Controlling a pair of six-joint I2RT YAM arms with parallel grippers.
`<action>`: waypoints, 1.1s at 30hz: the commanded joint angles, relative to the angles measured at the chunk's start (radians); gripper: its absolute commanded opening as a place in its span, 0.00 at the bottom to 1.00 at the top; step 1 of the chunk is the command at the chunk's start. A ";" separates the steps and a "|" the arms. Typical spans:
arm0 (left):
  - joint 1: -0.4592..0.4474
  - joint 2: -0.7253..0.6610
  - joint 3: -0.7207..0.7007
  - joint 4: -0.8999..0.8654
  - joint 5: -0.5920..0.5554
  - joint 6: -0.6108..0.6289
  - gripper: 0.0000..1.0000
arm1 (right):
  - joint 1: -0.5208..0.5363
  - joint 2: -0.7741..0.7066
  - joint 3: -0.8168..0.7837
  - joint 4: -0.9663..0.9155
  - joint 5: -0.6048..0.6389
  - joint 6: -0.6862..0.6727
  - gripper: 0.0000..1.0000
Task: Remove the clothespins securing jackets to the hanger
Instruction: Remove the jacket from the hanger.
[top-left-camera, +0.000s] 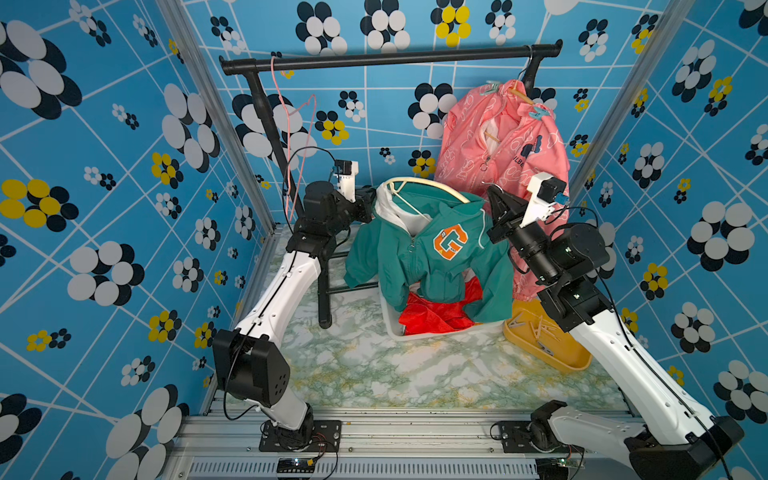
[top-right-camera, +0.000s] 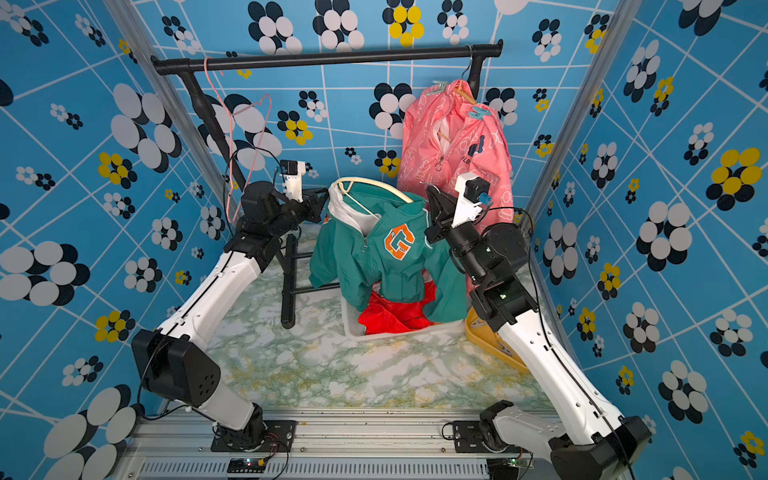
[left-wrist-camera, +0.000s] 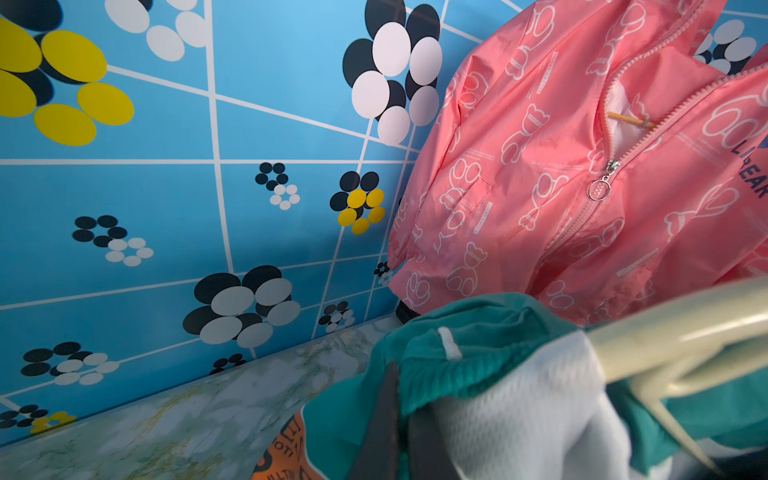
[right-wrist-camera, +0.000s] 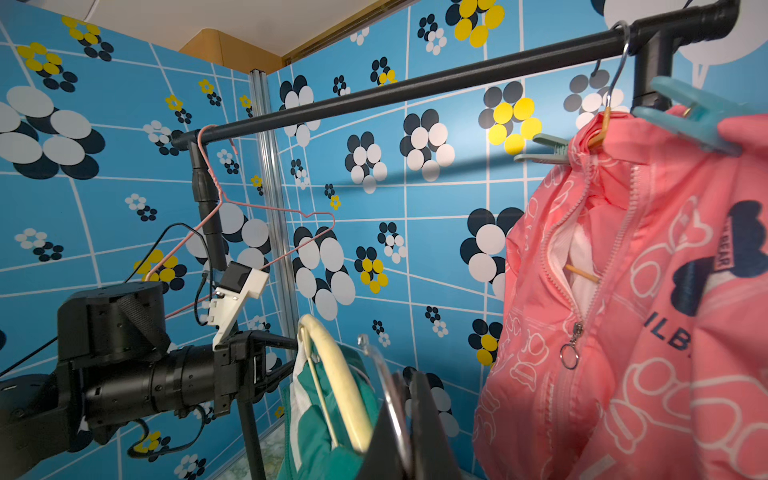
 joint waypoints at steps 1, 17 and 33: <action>0.064 0.060 -0.044 -0.045 -0.249 0.029 0.00 | -0.065 -0.145 0.044 0.253 0.199 -0.051 0.00; -0.002 -0.028 -0.103 0.068 -0.138 0.017 0.00 | -0.077 -0.117 0.028 0.205 0.213 -0.048 0.00; -0.312 -0.142 0.022 0.038 0.022 0.128 0.00 | -0.077 0.095 -0.026 0.377 0.410 0.404 0.00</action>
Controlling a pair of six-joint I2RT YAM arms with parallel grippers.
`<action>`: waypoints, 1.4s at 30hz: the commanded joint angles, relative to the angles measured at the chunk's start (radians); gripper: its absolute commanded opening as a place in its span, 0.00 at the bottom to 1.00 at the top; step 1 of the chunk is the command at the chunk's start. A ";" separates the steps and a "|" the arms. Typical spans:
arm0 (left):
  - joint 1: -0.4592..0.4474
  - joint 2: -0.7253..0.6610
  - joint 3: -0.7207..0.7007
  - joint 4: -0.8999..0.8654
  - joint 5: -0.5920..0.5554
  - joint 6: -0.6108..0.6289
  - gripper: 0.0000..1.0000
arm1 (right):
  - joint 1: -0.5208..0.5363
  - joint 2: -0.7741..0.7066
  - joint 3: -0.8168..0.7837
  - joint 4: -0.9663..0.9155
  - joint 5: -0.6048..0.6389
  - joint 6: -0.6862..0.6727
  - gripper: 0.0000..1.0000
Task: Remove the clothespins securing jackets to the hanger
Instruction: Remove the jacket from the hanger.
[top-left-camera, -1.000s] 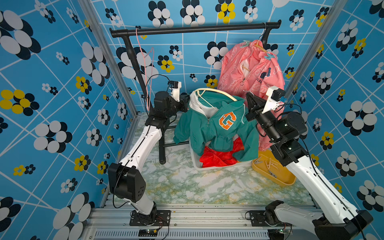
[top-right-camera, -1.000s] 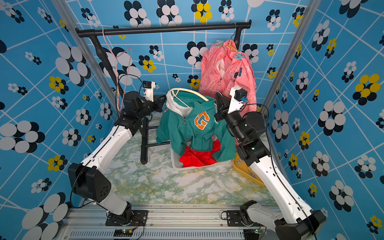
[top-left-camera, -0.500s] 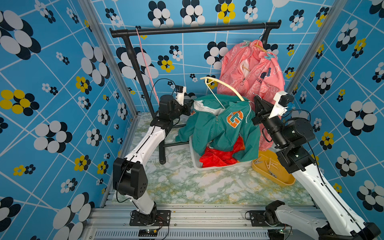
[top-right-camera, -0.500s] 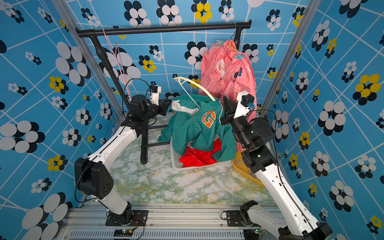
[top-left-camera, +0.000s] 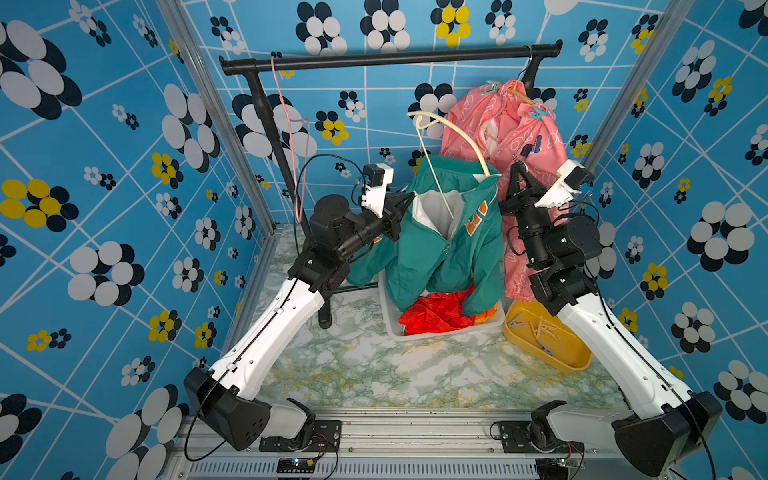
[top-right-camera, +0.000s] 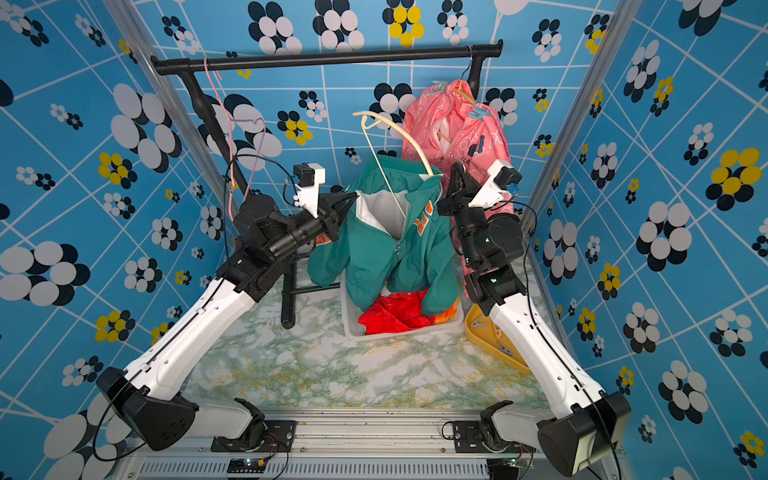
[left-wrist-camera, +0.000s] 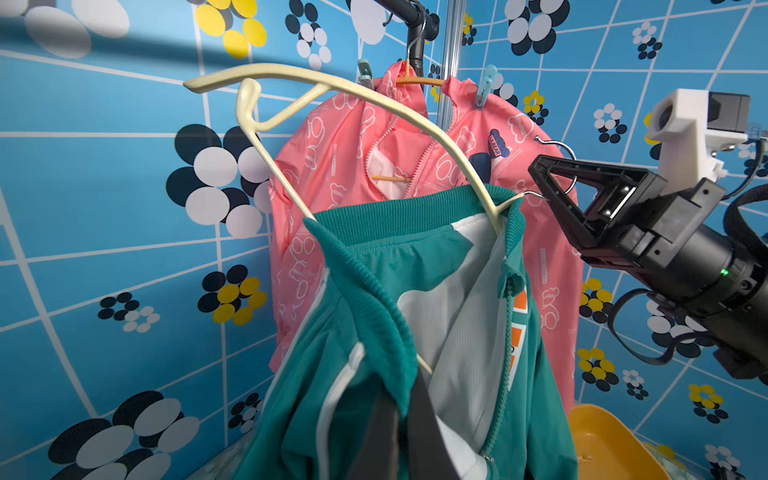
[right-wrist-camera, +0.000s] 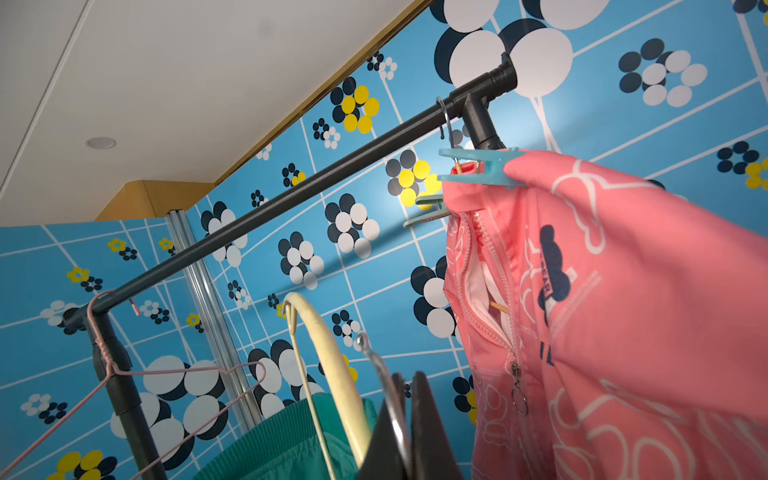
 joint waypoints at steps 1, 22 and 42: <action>-0.038 0.079 0.068 0.000 0.054 0.005 0.00 | -0.022 -0.041 -0.070 0.149 0.200 0.104 0.00; -0.299 0.476 0.867 -0.264 0.038 0.204 0.00 | -0.093 -0.217 -0.292 0.116 0.289 0.074 0.00; -0.267 0.138 -0.253 -0.066 -0.249 0.092 0.00 | -0.126 -0.007 -0.212 0.086 -0.042 0.252 0.00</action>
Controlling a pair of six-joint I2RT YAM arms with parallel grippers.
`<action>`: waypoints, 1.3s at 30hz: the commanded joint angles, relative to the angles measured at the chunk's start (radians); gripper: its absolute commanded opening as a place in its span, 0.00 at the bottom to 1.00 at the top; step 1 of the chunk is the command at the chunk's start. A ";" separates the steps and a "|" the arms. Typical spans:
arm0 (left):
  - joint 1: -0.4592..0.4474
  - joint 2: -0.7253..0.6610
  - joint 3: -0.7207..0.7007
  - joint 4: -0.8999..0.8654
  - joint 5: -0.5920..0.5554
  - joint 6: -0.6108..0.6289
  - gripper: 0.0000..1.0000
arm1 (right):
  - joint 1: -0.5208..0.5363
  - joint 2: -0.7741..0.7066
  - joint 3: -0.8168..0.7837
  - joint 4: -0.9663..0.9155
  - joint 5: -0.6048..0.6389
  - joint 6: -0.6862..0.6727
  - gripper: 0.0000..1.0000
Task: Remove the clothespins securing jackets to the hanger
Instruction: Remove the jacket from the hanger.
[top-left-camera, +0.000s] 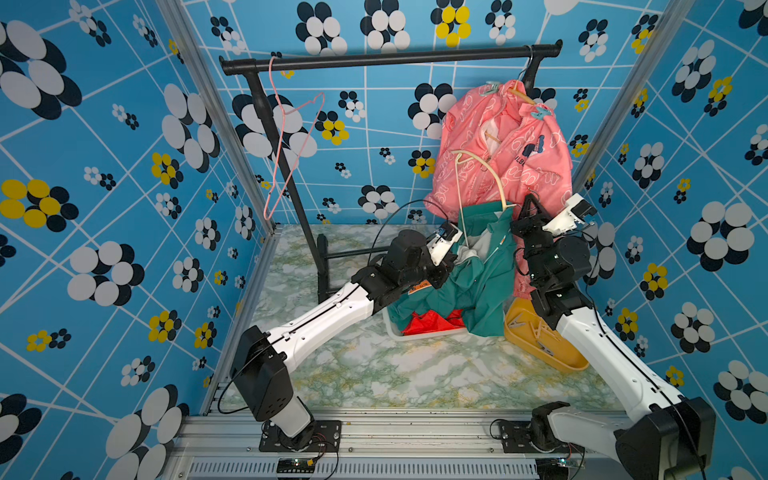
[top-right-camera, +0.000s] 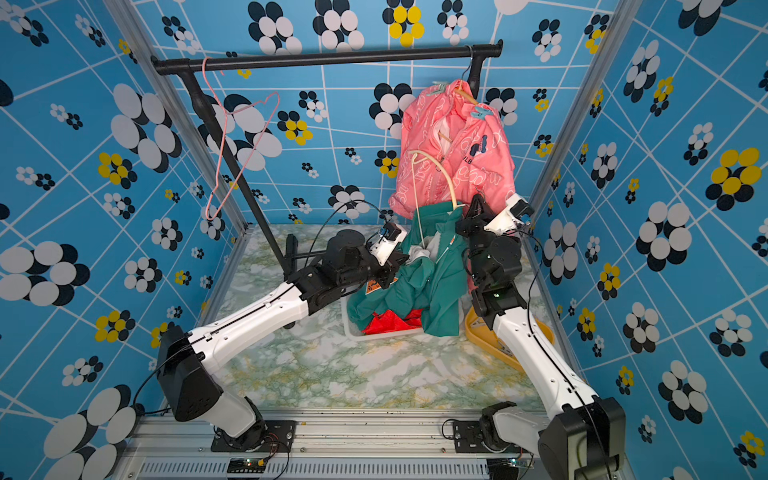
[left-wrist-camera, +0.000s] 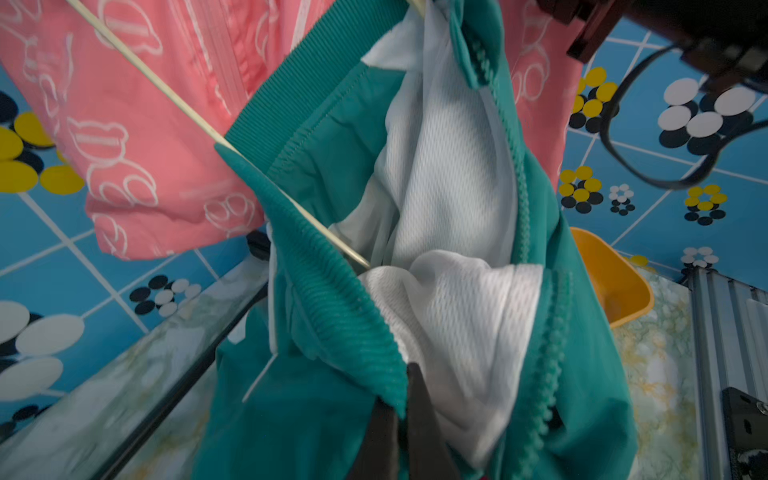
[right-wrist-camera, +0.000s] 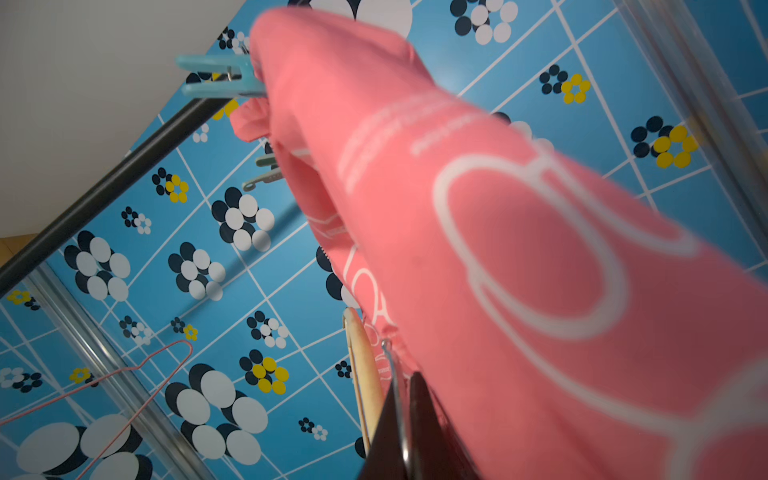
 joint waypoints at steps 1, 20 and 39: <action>0.001 -0.027 -0.126 0.087 -0.089 -0.072 0.00 | -0.001 0.052 0.043 0.051 -0.106 0.079 0.00; 0.023 -0.076 -0.517 0.216 -0.318 -0.237 0.00 | 0.150 0.402 0.385 0.209 -0.331 -0.072 0.00; 0.017 -0.091 -0.565 0.212 -0.363 -0.280 0.00 | 0.133 0.453 0.404 0.758 -0.136 0.068 0.00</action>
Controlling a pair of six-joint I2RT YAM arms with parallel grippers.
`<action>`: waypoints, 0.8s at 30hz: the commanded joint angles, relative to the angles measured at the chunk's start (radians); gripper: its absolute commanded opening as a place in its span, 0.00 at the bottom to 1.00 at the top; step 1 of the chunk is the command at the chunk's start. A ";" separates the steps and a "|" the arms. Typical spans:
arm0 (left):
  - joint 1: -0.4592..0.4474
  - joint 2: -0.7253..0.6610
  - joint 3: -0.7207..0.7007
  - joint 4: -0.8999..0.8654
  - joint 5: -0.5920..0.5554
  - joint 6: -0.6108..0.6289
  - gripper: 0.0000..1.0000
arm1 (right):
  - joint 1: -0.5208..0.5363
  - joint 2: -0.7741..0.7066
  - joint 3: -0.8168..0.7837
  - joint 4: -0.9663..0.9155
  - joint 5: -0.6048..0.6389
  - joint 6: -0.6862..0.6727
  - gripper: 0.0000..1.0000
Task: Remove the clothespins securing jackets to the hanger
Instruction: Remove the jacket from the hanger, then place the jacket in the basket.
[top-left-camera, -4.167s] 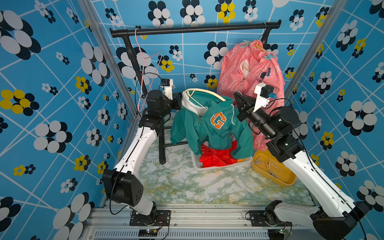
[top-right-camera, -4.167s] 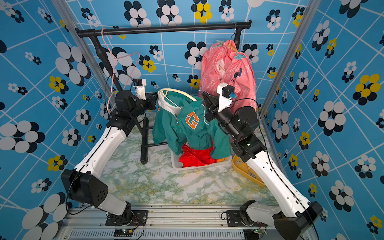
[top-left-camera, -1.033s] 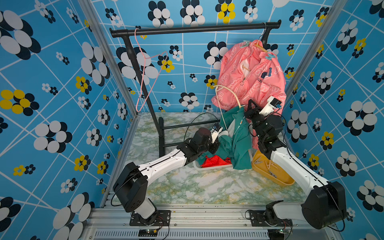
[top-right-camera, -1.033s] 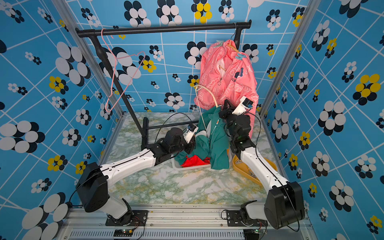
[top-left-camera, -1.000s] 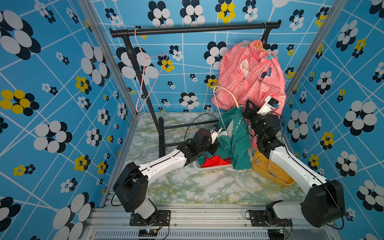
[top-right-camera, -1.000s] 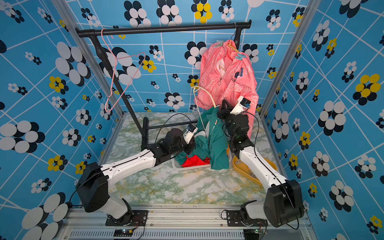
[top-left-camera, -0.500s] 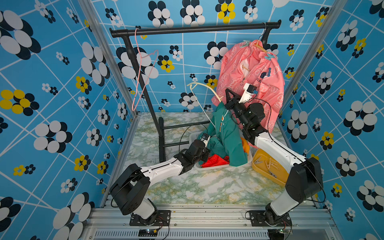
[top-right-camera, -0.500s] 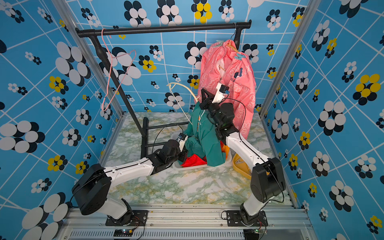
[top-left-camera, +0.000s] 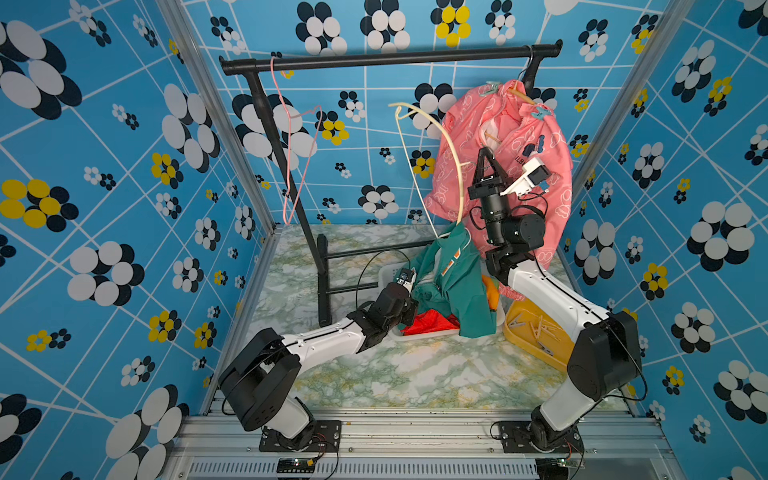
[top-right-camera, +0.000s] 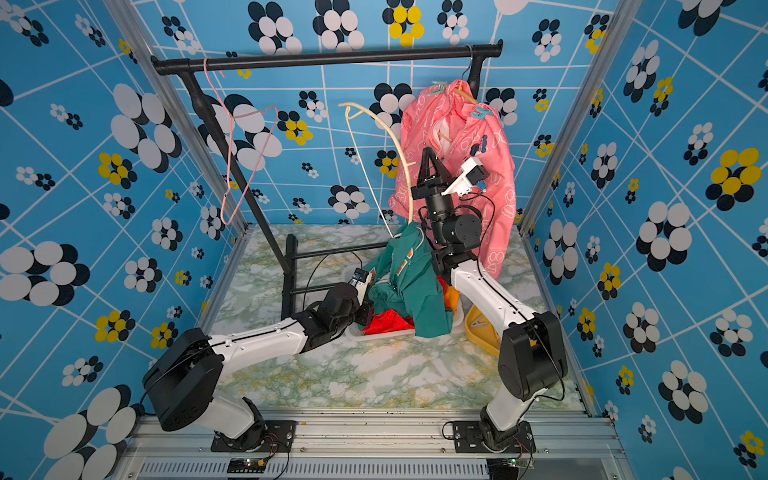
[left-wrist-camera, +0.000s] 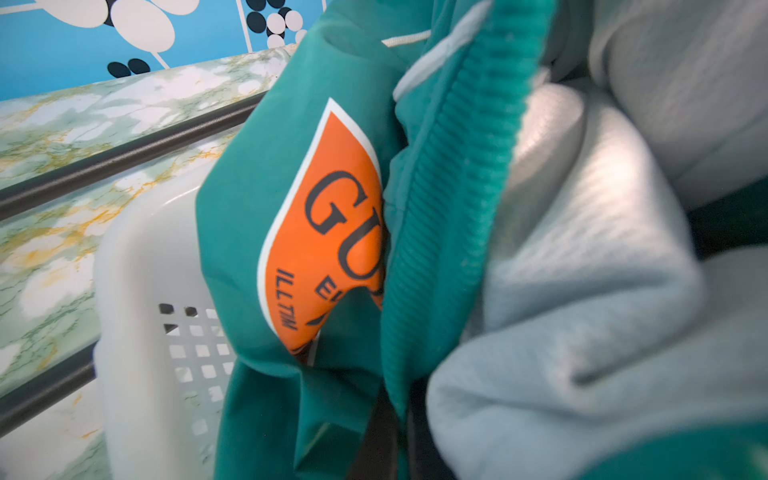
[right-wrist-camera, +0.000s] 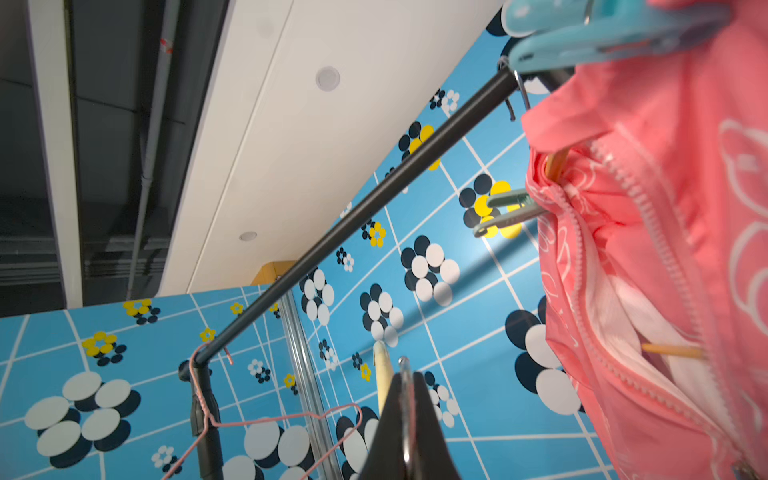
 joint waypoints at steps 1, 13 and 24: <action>-0.001 -0.034 -0.025 -0.027 -0.028 -0.011 0.00 | -0.011 0.012 0.032 0.180 0.036 0.079 0.00; 0.003 0.050 -0.009 -0.013 -0.045 -0.016 0.00 | -0.015 -0.065 0.236 -0.216 -0.017 0.064 0.00; 0.040 0.189 0.092 -0.024 -0.042 -0.006 0.00 | -0.023 -0.483 -0.036 -0.749 0.016 -0.150 0.00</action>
